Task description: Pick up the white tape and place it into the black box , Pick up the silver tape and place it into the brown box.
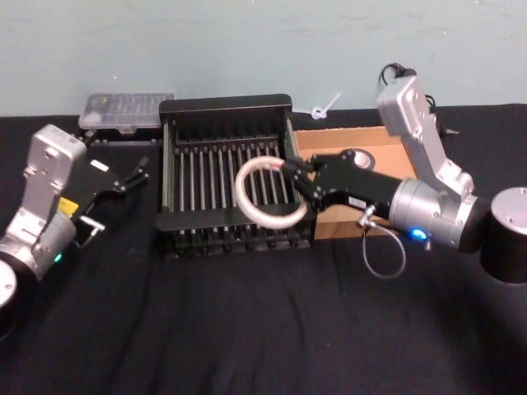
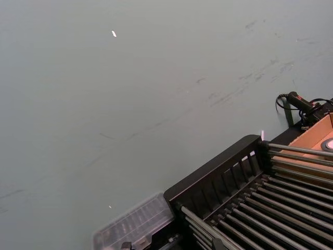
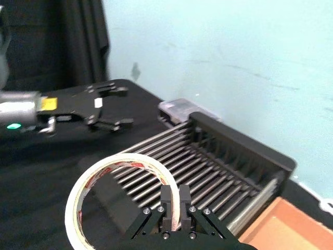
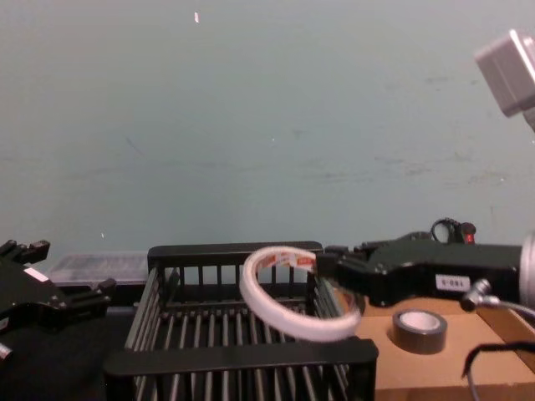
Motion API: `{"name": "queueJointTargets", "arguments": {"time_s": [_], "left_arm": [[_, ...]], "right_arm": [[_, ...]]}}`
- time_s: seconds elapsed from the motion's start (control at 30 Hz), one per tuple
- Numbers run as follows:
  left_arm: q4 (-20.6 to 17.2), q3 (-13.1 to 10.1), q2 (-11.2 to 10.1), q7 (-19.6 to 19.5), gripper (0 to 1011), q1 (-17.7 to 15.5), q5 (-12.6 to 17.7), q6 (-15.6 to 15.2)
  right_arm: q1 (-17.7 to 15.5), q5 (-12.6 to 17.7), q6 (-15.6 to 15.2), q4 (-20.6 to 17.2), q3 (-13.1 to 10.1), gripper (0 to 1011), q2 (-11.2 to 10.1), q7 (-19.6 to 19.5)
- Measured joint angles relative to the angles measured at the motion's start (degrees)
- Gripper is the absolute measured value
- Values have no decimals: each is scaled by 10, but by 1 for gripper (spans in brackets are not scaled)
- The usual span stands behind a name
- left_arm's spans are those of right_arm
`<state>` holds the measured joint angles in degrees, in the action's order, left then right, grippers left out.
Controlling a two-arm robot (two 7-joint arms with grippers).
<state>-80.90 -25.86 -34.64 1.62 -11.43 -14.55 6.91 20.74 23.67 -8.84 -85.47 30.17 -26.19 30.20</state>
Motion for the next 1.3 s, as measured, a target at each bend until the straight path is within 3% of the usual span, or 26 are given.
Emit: {"name": "queueJointTargets", "arguments": {"time_s": [0.37, 1.0, 1.3], "left_arm": [[0, 0, 0, 0, 1001, 0, 0, 0], [0, 0, 0, 0, 1001, 0, 0, 0], [0, 0, 0, 0, 1001, 0, 0, 0]], "right_arm": [[46, -12, -14, 59, -6, 96, 48, -43], [136, -64, -35, 230, -1, 96, 157, -93], [153, -83, -38, 277, 1, 96, 181, -99]]}}
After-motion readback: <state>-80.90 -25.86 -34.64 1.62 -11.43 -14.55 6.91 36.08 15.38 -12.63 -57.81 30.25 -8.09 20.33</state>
